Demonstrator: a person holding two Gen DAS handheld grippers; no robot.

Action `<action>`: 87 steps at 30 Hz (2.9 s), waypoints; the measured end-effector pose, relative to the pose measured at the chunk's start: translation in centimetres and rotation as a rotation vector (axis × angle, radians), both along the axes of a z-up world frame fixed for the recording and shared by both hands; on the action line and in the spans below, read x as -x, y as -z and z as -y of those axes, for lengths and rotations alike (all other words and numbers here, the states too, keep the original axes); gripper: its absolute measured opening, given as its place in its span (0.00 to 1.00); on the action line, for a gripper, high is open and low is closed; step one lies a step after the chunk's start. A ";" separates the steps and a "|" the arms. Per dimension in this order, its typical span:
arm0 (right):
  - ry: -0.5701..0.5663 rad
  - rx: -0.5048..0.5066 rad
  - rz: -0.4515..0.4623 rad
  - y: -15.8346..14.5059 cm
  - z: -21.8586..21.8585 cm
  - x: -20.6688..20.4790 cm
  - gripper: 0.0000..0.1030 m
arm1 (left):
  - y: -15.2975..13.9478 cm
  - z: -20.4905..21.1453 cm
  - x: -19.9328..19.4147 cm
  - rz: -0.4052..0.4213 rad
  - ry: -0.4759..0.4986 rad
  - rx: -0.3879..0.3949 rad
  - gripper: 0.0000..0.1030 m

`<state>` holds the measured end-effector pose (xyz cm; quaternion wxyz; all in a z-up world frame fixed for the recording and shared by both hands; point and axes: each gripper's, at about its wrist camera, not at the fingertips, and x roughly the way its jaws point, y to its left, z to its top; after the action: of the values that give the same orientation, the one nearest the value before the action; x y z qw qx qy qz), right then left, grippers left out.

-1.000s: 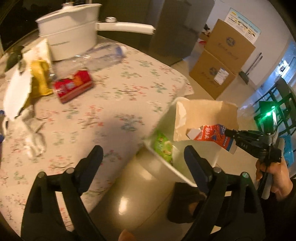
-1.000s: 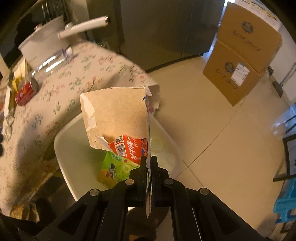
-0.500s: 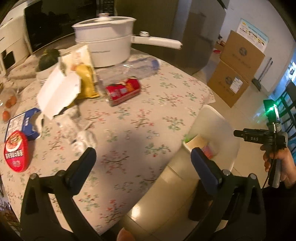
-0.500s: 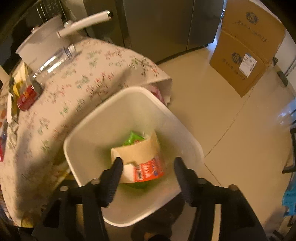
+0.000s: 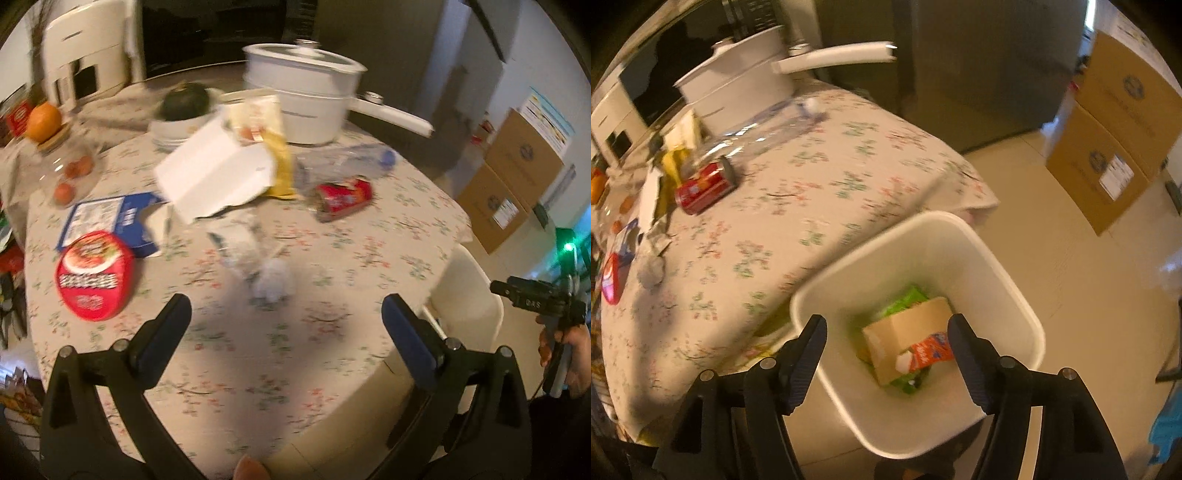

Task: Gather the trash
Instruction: 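Reach the left tool to the red noodle bowl and grasp its rim, then lift the red noodle bowl with the left tool while the right tool grasps the crumpled white tissue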

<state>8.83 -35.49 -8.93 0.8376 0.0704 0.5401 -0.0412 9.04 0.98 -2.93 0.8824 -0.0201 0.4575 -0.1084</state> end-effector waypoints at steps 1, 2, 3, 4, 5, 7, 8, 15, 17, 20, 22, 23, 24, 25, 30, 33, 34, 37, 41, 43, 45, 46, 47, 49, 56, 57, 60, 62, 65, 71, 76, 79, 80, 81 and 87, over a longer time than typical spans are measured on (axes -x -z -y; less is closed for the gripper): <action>-0.015 0.005 0.005 -0.2 -0.8 -0.3 0.69 | 0.1 -0.8 -0.1 -0.004 -0.019 0.001 0.99; -0.034 0.010 0.010 -0.4 -1.6 -0.5 0.69 | 0.2 -1.8 -0.2 -0.007 -0.042 0.003 0.99; -0.052 0.015 0.016 -0.7 -2.5 -0.8 0.70 | 0.3 -2.8 -0.4 -0.009 -0.064 0.002 0.99; -0.062 0.017 0.019 -0.8 -3.0 -1.0 0.70 | 0.4 -3.4 -0.4 -0.011 -0.082 0.000 0.99; -0.078 0.020 0.023 -1.1 -3.7 -1.3 0.70 | 0.5 -4.4 -0.6 -0.013 -0.103 -0.004 0.99; -0.105 0.021 0.030 -1.5 -5.2 -1.9 0.70 | 1.0 -5.9 -0.8 -0.019 -0.138 -0.024 0.99; -0.116 0.019 0.032 -1.7 -5.8 -2.1 0.70 | 1.2 -6.6 -1.0 -0.022 -0.156 -0.036 0.99; -0.175 0.010 0.042 -2.4 -9.3 -3.4 0.71 | 3.6 -11.2 -2.6 -0.029 -0.260 -0.145 0.99; -0.192 0.004 0.043 -2.5 -10.4 -3.8 0.71 | 4.7 -12.5 -3.3 -0.030 -0.278 -0.159 0.99; -0.210 0.001 0.040 -2.4 -11.7 -4.3 0.71 | 6.2 -13.8 -4.0 -0.043 -0.294 -0.151 0.99; -0.225 0.002 0.035 -2.3 -12.8 -4.6 0.71 | 6.7 -14.3 -4.3 -0.045 -0.297 -0.141 1.00; -0.232 0.003 0.033 -2.2 -13.2 -4.8 0.71 | 7.0 -14.4 -4.7 -0.045 -0.291 -0.140 1.00; -0.237 0.004 0.031 -2.2 -13.4 -4.8 0.71 | 7.2 -14.5 -4.9 -0.043 -0.286 -0.142 1.00; -0.243 0.006 0.029 -2.1 -13.8 -5.0 0.71 | 7.3 -14.4 -5.1 -0.040 -0.283 -0.146 1.00; -0.264 0.006 0.023 -1.7 -15.2 -5.4 0.71 | 8.3 -13.9 -6.0 -0.028 -0.258 -0.220 1.00; -0.272 0.007 0.015 -1.4 -15.8 -5.6 0.71 | 9.3 -13.1 -6.4 -0.038 -0.223 -0.295 1.00; -0.274 0.009 0.012 -1.3 -15.9 -5.6 0.71 | 9.6 -12.9 -6.5 -0.042 -0.218 -0.318 1.00; -0.277 0.018 0.005 -0.9 -16.1 -5.7 0.71 | 10.4 -12.6 -6.8 -0.051 -0.208 -0.379 1.00; -0.270 0.023 -0.002 -0.6 -15.8 -5.8 0.71 | 10.7 -12.9 -6.9 -0.048 -0.234 -0.408 1.00; -0.266 0.023 -0.004 -0.5 -15.8 -5.9 0.71 | 10.6 -13.2 -7.0 -0.049 -0.260 -0.393 1.00; -0.262 0.023 -0.007 -0.4 -15.7 -6.0 0.71 | 10.3 -13.6 -7.0 -0.044 -0.290 -0.372 0.95; -0.260 0.023 -0.008 -0.3 -15.7 -6.0 0.71 | 10.1 -13.8 -7.0 -0.042 -0.302 -0.362 0.88; -0.260 0.022 -0.008 -0.3 -15.7 -6.0 0.71 | 9.9 -13.9 -7.0 -0.042 -0.312 -0.351 0.82; -0.260 0.023 -0.008 -0.3 -15.9 -6.0 0.71 | 9.4 -14.3 -6.8 -0.038 -0.327 -0.324 0.71; -0.271 0.027 -0.005 -0.3 -16.8 -6.1 0.71 | 7.2 -15.0 -5.7 -0.013 -0.333 -0.221 0.37; -0.273 0.028 -0.006 -0.3 -17.0 -6.2 0.71 | 6.7 -15.1 -5.4 -0.006 -0.328 -0.205 0.35; -0.276 0.028 -0.005 -0.1 -17.5 -6.5 0.71 | 5.8 -15.5 -4.9 0.001 -0.324 -0.164 0.27; -0.279 0.023 -0.002 -0.1 -18.2 -6.8 0.71 | 5.4 -15.9 -4.5 0.001 -0.330 -0.132 0.18; -0.288 -0.001 -0.002 0.0 -19.1 -7.3 0.71 | 4.9 -16.9 -4.0 -0.025 -0.354 -0.032 0.16; -0.328 -0.062 -0.006 0.7 -22.2 -8.2 0.71 | 3.9 -18.7 -2.8 -0.046 -0.397 0.145 0.15; -0.376 -0.081 -0.008 1.5 -25.0 -8.8 0.71 | 2.8 -18.6 -1.7 -0.033 -0.403 0.199 0.13; -0.408 -0.092 -0.006 2.0 -26.4 -9.4 0.71 | 2.4 -18.3 -1.2 -0.023 -0.393 0.211 0.13; -0.419 -0.098 -0.005 2.1 -26.8 -9.6 0.71 | 2.3 -18.2 -1.0 -0.021 -0.393 0.212 0.13; -0.429 -0.104 -0.003 2.3 -27.3 -9.8 0.71 | 2.2 -18.2 -0.8 -0.021 -0.395 0.213 0.13; -0.481 -0.115 -0.028 3.8 -29.5 -10.8 0.53 | 1.9 -18.2 0.0 -0.009 -0.417 0.210 0.13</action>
<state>19.61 -5.99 -12.74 0.8104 -0.0131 0.5544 0.1892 9.08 19.23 -4.81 0.8767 -0.2065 0.4335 0.0293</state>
